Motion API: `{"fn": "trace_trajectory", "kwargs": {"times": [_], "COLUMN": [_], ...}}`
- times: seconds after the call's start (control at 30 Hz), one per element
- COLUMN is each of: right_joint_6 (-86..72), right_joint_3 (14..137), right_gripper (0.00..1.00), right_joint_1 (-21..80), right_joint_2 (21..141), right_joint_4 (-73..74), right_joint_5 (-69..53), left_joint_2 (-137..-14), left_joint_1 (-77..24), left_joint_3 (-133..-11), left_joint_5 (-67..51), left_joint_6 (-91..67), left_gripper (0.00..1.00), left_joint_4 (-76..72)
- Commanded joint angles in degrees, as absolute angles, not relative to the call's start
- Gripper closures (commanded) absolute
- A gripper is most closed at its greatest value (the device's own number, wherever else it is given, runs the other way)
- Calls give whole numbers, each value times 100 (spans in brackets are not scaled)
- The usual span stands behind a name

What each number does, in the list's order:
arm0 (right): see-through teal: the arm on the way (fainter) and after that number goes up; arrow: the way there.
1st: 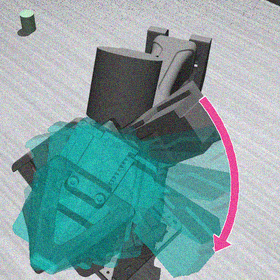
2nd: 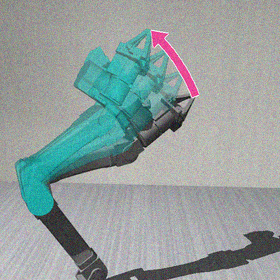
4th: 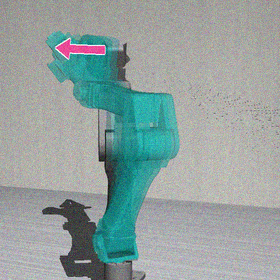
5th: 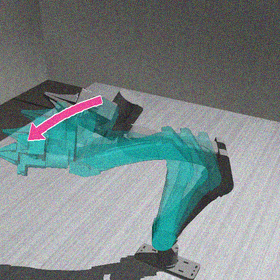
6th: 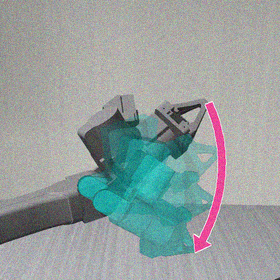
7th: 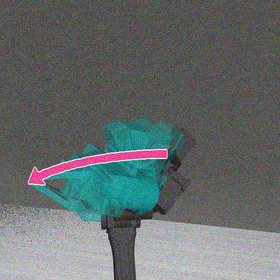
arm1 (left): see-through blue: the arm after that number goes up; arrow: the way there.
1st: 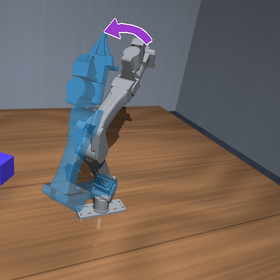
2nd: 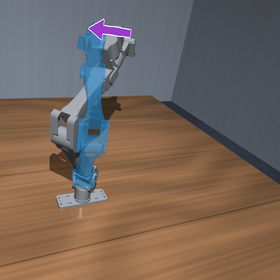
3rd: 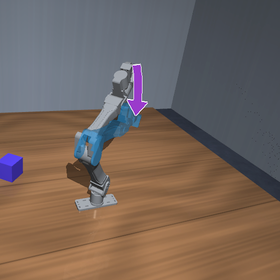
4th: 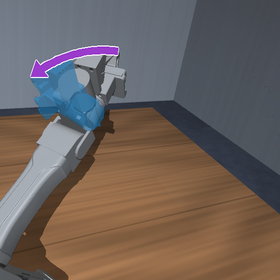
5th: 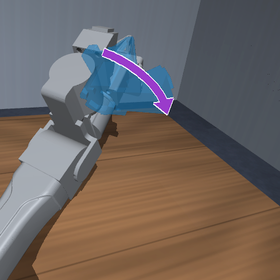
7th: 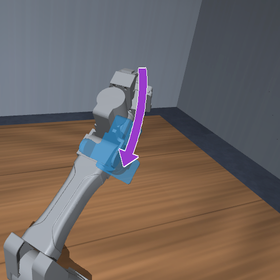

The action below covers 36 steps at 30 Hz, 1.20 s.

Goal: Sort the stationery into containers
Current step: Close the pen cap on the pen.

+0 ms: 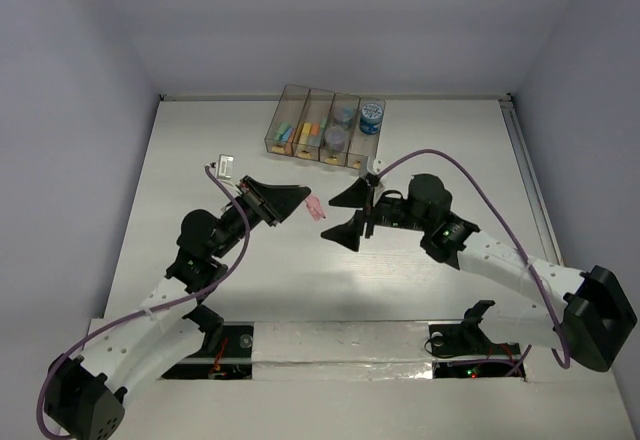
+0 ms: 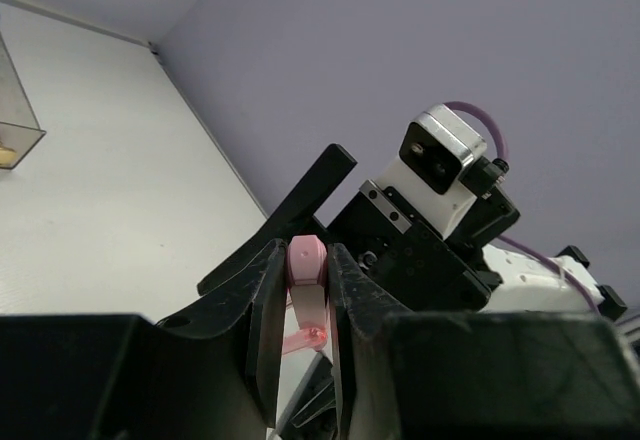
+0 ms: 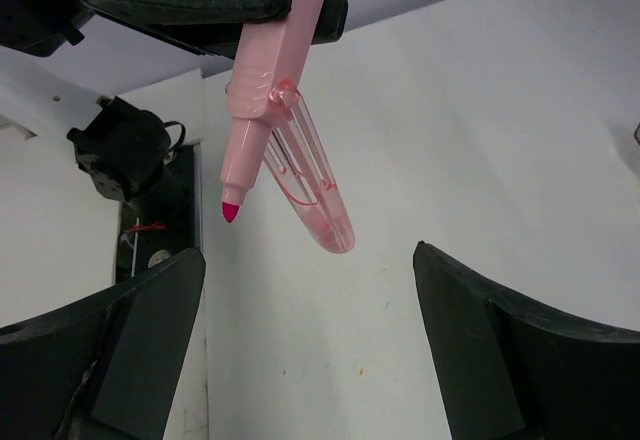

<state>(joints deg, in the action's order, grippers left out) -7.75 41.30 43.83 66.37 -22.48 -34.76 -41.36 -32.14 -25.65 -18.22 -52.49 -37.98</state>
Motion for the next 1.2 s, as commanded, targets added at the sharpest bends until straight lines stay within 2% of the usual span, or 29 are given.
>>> {"fn": "trace_trajectory", "kwargs": {"times": [0.0, 0.13, 0.43, 0.53, 0.57, 0.87, 0.97, 1.17], "right_joint_6": [-721, -817, -1046, -1081, -1098, -1178, -1265, -1529], "right_joint_3": [4315, 4403, 4465, 4456, 4465, 4421, 4386, 4561], "right_gripper": [10, 14, 30, 41, 49, 82, 99, 100], "right_joint_1": [4359, 4359, 4359, 4359, 4359, 4359, 4359, 4359], "right_joint_2": [6723, 6934, 7286, 7312, 7347, 7427, 7400, 7295], "right_joint_4": [-3049, -3321, -3691, -3753, -3744, -3709, -3630, -2936], "right_joint_5": [-3901, -4087, -4350, -4350, -4342, -4421, -4438, -4491], "left_joint_2": [-3964, -3964, -3955, -3946, -3955, -3973, -3973, -3999], "left_joint_1": [-3190, -3190, -3190, -3190, -3190, -3190, -3190, -3190], "left_joint_3": [-2751, -2716, -2628, -2610, -2610, -2575, -2584, -2654], "left_joint_5": [-2039, -2144, -2197, -2188, -2180, -2127, -2066, -1749], "left_joint_6": [-5449, -5537, -5643, -5634, -5634, -5564, -5502, -5028], "left_gripper": [100, 100, 100, 100, 100, 100, 100, 100], "left_joint_4": [-4113, -4192, -4333, -4333, -4333, -4324, -4289, -4000]}}
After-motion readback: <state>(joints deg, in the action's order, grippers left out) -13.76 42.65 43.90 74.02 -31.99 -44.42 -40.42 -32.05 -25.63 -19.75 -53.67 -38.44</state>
